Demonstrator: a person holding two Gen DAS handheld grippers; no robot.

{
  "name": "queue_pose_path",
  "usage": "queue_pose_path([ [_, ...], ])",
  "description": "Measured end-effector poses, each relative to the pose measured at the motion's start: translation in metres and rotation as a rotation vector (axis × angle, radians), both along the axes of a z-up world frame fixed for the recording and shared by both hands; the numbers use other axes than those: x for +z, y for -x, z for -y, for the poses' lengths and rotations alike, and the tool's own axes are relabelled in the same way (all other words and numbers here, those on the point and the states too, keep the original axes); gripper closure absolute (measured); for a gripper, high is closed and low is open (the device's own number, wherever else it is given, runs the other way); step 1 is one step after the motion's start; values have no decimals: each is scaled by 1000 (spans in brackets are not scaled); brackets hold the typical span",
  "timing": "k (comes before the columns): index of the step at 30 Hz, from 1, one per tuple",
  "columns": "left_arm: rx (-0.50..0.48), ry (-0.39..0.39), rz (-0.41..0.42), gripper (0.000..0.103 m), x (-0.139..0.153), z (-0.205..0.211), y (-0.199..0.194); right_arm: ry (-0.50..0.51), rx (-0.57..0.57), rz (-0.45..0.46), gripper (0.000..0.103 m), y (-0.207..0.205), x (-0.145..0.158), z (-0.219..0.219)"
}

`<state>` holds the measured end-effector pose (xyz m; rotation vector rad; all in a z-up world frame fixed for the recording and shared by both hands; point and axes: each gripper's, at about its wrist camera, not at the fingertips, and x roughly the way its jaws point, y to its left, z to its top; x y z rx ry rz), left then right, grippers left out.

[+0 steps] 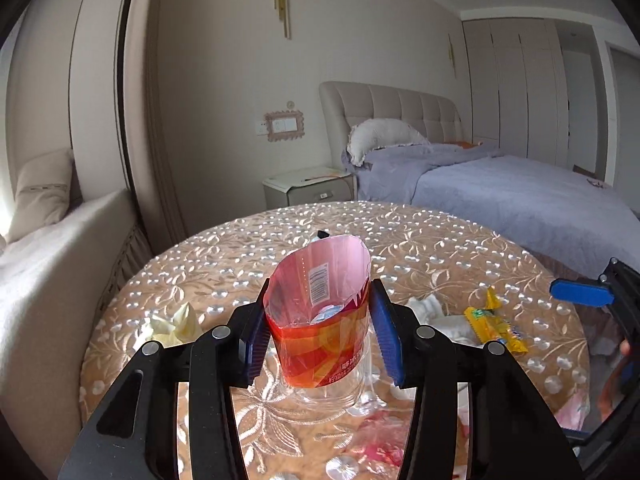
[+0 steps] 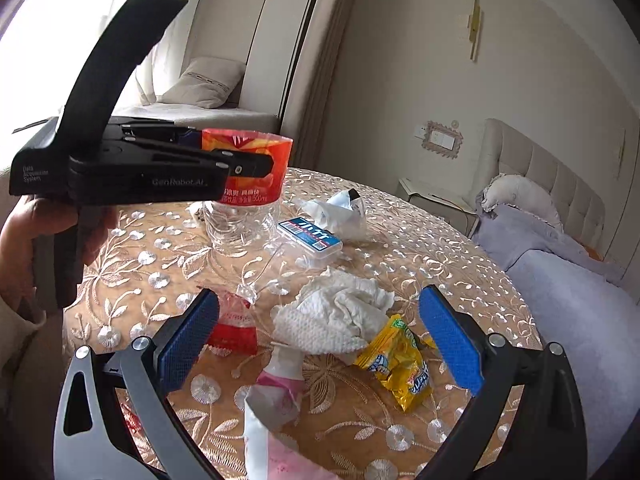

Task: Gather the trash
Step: 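Grasp the orange-labelled bottle with left tool while right tool grasps toothpaste tube, then carry bottle and toothpaste tube to the white bin and release them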

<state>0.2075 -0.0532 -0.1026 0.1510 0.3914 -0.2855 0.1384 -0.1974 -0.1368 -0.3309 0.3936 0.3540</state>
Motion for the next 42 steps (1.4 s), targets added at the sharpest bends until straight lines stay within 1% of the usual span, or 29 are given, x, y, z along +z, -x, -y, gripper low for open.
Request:
queue_pose_path([
  [2,8,5,13,57,5,2,15,7,21,-20,4,8,-5,1],
  [4,16,6,24,57,8,4,28,24,50,-74,4,12,-14,1],
  [7,24,3,34,57,11,6,45,88,90,-154,5,14,-29,-4],
  [9,31,0,39,57,13,8,53,144,100,-180,23,14,-39,-7],
  [10,30,1,38,57,14,9,57,162,101,-203,39,13,-43,-7],
  [11,30,4,40,57,15,10,60,172,100,-237,59,10,-49,-7],
  [13,34,1,43,57,16,11,66,177,105,-283,70,8,-57,-5],
  [14,33,0,46,57,17,12,68,165,109,-284,74,10,-58,-3],
  [16,32,1,51,56,19,14,73,149,96,-269,78,12,-56,-2],
  [19,24,5,61,56,22,20,79,95,90,-248,81,14,-47,4],
  [23,3,2,81,56,29,32,88,43,30,-177,82,22,-23,22],
  [25,-16,5,92,56,32,41,92,-3,-13,-141,82,26,-6,39],
  [28,-62,7,104,56,36,59,98,-40,-82,-76,82,37,16,68],
  [32,-149,21,96,56,35,94,102,-51,-182,-13,82,60,35,108],
  [34,-195,30,84,56,31,114,102,-52,-235,10,82,72,39,127],
  [36,-251,38,69,56,26,137,104,-56,-278,12,82,82,39,147],
  [42,-390,14,20,56,3,201,111,-77,-383,13,82,110,27,193],
])
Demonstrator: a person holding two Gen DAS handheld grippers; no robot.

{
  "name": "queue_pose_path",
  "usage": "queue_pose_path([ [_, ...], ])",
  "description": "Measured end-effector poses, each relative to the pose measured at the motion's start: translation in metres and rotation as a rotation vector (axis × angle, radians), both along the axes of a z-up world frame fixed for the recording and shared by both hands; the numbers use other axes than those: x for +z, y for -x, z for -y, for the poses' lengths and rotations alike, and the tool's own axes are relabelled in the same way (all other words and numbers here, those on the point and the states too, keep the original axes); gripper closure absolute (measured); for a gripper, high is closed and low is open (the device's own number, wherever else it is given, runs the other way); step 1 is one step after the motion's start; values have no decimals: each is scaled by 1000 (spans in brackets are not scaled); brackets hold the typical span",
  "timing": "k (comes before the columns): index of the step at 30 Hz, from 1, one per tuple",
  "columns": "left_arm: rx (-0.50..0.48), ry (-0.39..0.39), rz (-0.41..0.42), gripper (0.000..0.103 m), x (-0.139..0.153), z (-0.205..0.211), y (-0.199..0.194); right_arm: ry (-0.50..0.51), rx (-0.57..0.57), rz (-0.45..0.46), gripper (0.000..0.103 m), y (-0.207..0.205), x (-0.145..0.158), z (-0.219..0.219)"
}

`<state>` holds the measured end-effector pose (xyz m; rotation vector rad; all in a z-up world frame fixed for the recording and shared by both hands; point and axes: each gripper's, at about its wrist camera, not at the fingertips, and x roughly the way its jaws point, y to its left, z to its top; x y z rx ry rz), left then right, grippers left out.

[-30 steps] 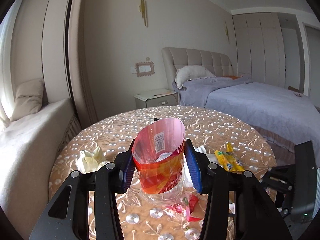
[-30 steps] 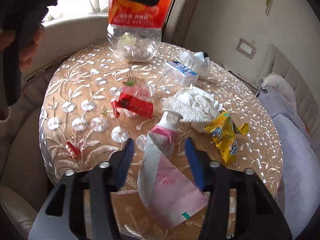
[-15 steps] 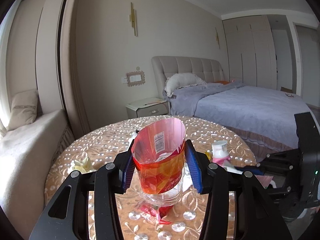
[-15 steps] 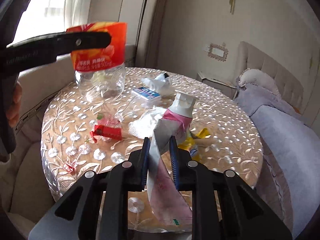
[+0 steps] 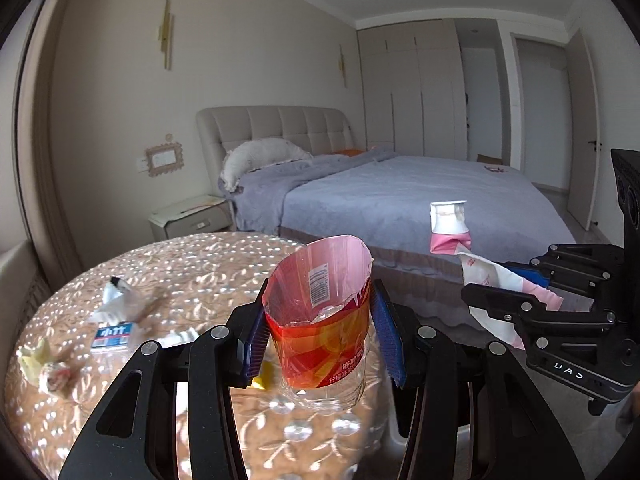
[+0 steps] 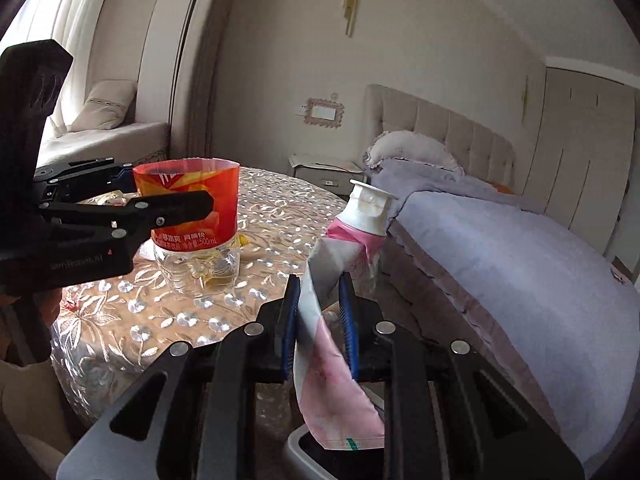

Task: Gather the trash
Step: 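Carry bottle and toothpaste tube to the white bin and release them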

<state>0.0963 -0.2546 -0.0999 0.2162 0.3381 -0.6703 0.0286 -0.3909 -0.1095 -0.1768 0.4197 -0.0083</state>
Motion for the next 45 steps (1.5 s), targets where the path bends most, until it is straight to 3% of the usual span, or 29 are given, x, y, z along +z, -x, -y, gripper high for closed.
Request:
queue_pose_path([
  [17,-213,-155,-155,56,-107,144,1,-44,-164,-95,82,9,-84,93],
  [23,-262,-212,-244,56,-149,182,-10,-89,-204,-135,82,3,-111,129],
  [30,-282,-275,-283,54,-187,212,-21,-105,-223,-175,82,-10,-135,152],
  [32,-276,-303,-297,50,-198,220,-24,-114,-220,-184,82,-15,-140,154],
  [33,-277,-311,-305,38,-203,222,-26,-113,-221,-187,82,-16,-143,155],
  [34,-288,-314,-317,12,-207,225,-27,-111,-221,-191,82,-18,-144,156],
  [35,-297,-307,-325,4,-210,227,-27,-109,-219,-197,82,-21,-147,156],
  [39,-323,-322,-352,4,-223,234,-29,-108,-215,-217,81,-24,-151,157],
  [45,-296,-341,-260,4,-215,225,-19,-105,-192,-229,81,-31,-156,153],
])
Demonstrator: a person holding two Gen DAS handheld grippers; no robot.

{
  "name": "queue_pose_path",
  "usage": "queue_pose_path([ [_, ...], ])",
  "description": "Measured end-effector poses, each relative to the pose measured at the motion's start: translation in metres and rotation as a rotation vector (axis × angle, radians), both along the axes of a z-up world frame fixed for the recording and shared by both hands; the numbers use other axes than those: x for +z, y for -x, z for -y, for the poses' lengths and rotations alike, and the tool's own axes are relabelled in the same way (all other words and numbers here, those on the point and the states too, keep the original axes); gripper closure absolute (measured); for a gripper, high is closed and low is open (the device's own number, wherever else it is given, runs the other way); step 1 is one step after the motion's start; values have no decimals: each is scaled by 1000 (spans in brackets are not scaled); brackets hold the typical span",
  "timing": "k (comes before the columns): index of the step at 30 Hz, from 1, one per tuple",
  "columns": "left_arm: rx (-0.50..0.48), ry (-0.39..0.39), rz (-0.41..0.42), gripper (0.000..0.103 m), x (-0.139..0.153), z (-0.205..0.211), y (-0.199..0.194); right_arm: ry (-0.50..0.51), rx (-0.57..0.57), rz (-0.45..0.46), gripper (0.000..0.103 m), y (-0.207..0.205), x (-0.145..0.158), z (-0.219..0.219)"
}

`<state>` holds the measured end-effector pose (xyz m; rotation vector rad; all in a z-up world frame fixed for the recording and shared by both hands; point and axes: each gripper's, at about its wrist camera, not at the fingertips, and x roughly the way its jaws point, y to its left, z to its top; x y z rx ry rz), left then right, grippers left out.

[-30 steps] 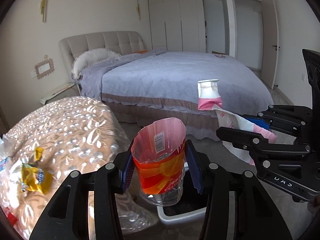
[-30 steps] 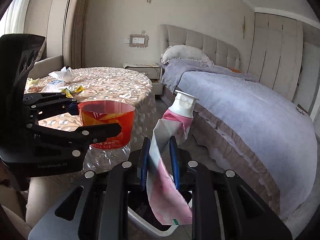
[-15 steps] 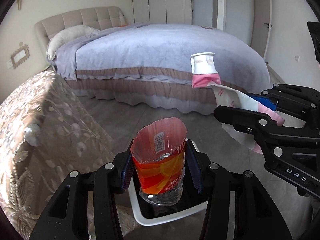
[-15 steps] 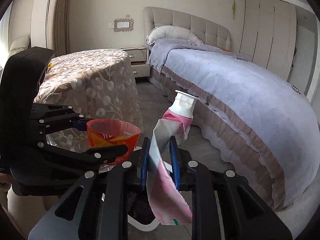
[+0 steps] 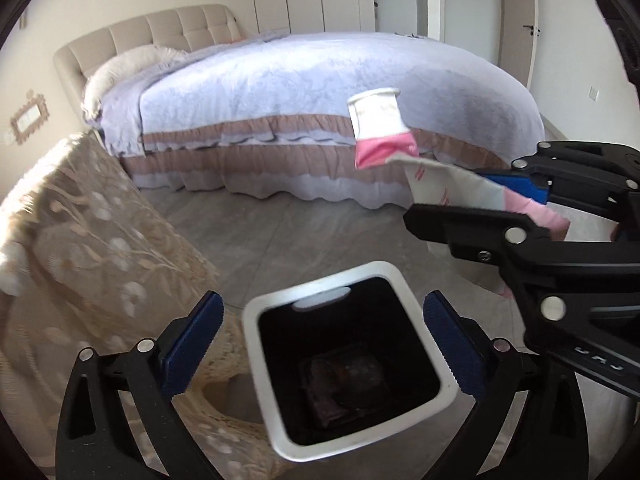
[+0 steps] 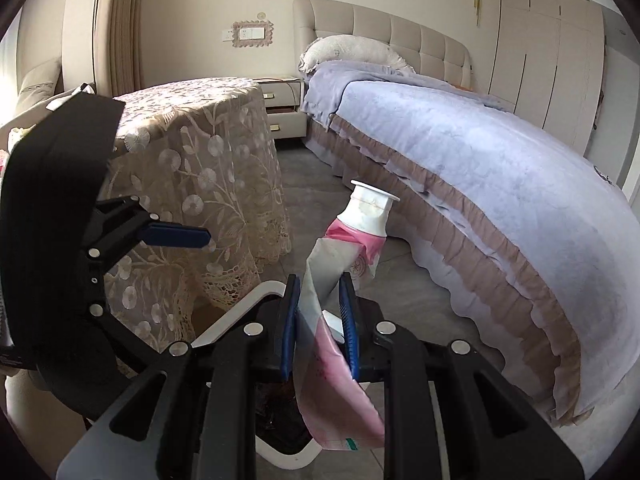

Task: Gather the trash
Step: 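Carry bottle and toothpaste tube to the white bin and release them, then return both tools to the table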

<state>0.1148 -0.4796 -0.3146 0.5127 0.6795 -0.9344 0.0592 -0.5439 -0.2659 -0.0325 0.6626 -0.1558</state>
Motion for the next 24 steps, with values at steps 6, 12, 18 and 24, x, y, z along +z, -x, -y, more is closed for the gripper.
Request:
queue_pose_path([
  [6,52,-13,109,4,14,-25,4,1,15,-6,81,-10,-11,2],
  [12,85,62,138,4,40,-34,4,-58,69,-30,81,-17,-38,1],
  [18,80,140,92,5,59,-36,-4,-104,111,-64,79,-25,-70,-4],
  [24,69,126,59,5,60,-34,-8,-91,127,-63,4,-24,-73,-13],
])
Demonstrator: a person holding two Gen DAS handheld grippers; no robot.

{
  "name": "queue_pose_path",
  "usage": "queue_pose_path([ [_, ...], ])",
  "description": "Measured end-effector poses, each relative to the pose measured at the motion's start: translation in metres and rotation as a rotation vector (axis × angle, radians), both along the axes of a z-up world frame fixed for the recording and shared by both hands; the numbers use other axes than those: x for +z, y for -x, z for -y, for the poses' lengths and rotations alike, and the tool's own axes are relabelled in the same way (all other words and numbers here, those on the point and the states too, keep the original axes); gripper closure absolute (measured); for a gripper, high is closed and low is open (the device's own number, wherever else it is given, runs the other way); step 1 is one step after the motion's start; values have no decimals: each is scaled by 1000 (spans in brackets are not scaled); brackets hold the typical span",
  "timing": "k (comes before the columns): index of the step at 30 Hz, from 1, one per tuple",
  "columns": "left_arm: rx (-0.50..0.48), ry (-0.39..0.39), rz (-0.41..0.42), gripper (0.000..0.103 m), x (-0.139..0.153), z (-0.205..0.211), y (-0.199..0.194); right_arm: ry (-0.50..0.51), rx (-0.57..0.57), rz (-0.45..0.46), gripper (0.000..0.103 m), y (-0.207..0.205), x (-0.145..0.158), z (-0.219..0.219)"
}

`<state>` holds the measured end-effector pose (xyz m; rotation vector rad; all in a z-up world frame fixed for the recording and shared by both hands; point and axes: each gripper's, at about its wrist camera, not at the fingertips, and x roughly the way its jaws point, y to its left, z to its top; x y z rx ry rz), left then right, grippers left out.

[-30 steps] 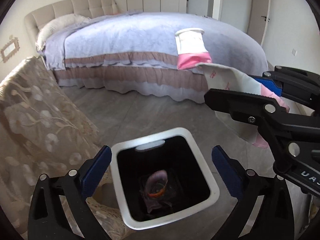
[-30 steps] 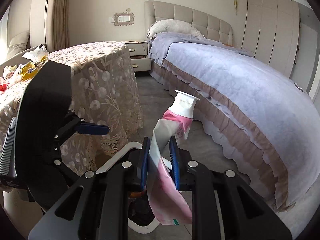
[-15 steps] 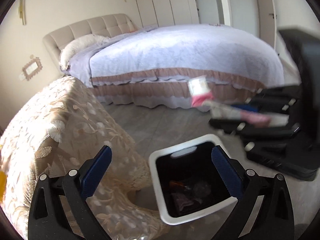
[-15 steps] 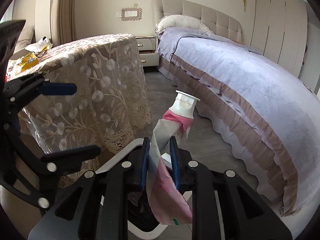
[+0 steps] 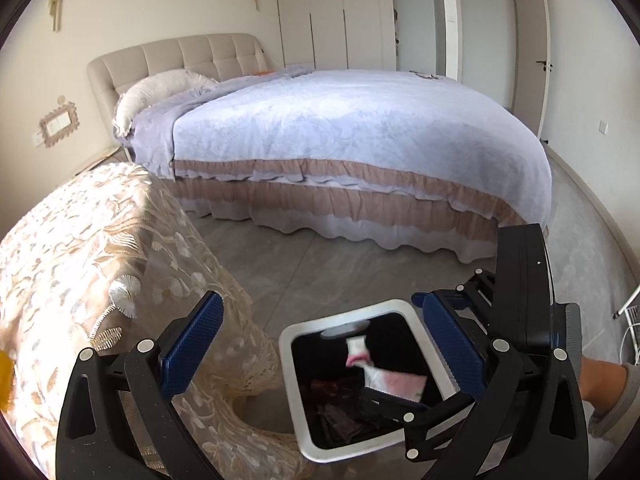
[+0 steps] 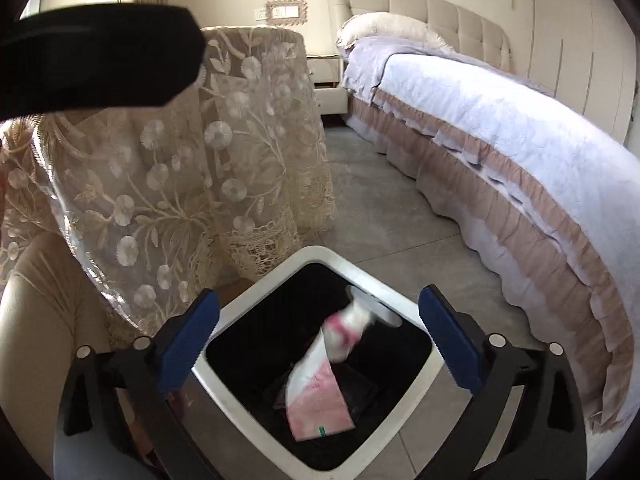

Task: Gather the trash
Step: 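Return both tools to the table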

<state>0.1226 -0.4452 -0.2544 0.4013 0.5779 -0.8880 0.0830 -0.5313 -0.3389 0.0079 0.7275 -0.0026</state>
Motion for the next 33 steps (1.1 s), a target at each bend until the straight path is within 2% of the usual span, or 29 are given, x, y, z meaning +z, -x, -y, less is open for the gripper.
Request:
queue_pose_path([
  [4,-2,42,11,5,14,-5,7,48,-44,27,4,3,15,3],
  [7,-11,57,22,5,30,-7,13,117,-90,95,4,9,41,-1],
  [10,-5,103,69,5,54,-16,20,196,-132,228,4,20,77,-9],
  [14,68,156,137,5,89,-41,27,248,-148,390,4,31,124,-26],
  [18,170,192,187,5,116,-82,28,220,-92,475,4,35,156,-46],
  [22,299,192,254,5,133,-128,27,183,-25,536,4,33,178,-75],
  [27,443,191,284,5,143,-189,27,118,89,541,4,20,197,-117],
  [31,561,197,306,5,148,-241,24,154,140,568,4,15,203,-155],
  [33,611,211,284,5,147,-265,20,129,191,559,4,9,208,-172],
])
